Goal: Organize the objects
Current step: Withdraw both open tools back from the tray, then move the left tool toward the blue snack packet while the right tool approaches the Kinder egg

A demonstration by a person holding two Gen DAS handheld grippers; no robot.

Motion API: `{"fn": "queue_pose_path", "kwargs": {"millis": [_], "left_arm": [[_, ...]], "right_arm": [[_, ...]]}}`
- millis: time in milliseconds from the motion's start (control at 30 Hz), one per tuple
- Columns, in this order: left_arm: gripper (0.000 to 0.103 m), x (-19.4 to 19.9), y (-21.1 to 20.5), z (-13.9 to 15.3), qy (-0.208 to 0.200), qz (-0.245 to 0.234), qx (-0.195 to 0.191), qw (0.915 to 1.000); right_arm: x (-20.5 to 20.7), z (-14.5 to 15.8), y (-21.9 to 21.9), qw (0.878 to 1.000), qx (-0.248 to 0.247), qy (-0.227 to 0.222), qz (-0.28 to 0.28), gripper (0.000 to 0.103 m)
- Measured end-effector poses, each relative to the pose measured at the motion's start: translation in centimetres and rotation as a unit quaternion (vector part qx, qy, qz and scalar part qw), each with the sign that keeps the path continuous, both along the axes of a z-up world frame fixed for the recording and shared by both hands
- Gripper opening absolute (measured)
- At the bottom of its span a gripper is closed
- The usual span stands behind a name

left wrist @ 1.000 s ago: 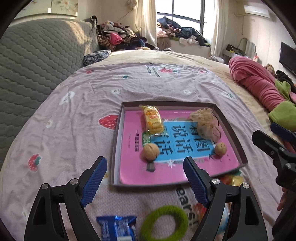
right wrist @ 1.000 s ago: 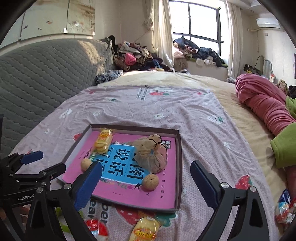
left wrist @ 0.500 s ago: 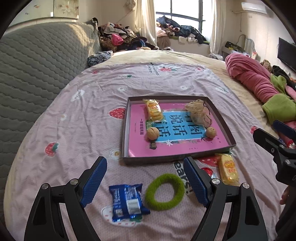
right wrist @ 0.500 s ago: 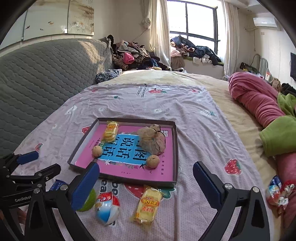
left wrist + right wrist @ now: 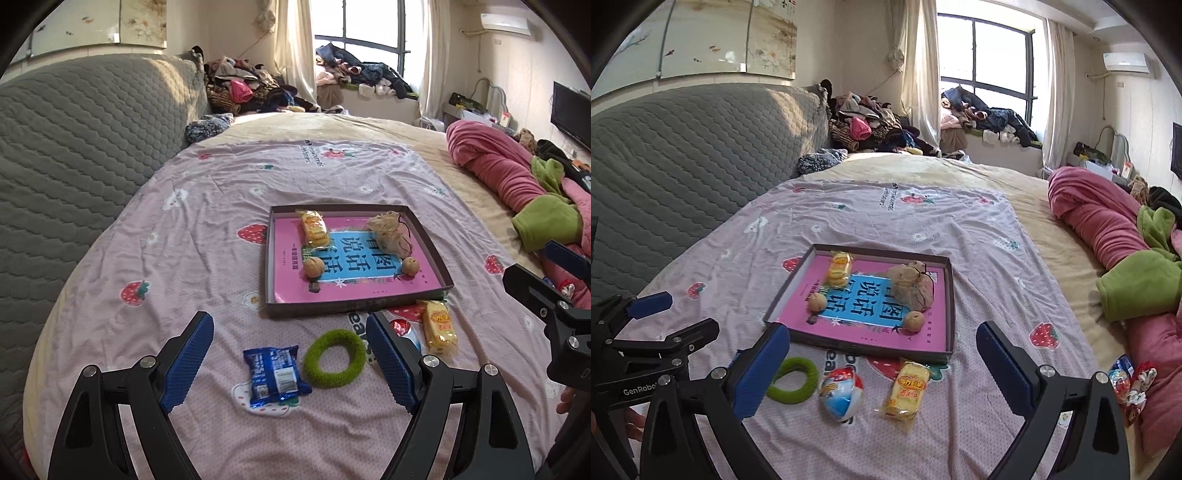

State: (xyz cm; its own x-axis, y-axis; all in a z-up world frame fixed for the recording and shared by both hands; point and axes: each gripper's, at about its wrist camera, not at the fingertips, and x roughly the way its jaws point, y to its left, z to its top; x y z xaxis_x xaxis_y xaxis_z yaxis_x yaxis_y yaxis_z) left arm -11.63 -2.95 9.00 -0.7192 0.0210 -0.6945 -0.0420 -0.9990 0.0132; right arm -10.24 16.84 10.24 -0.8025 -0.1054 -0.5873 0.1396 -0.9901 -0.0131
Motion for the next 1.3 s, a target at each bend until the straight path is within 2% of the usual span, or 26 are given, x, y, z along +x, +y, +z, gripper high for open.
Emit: {"fn": "queue_pose_path", "kwargs": {"millis": [700,1300], "left_arm": [[0.086,3.7,-2.6,1.1,-0.004,0.017,-0.012,0.9998],[0.085,3.2,-3.4,-4.3,-0.049,0.016,-0.019,0.9985]], "right_arm": [[3.7,1.5,-4.1,0.999,0.025,0.013,0.039,0.102],[3.6,-2.0,-5.6,0.997,0.061,-0.013,0.046,0.102]]}}
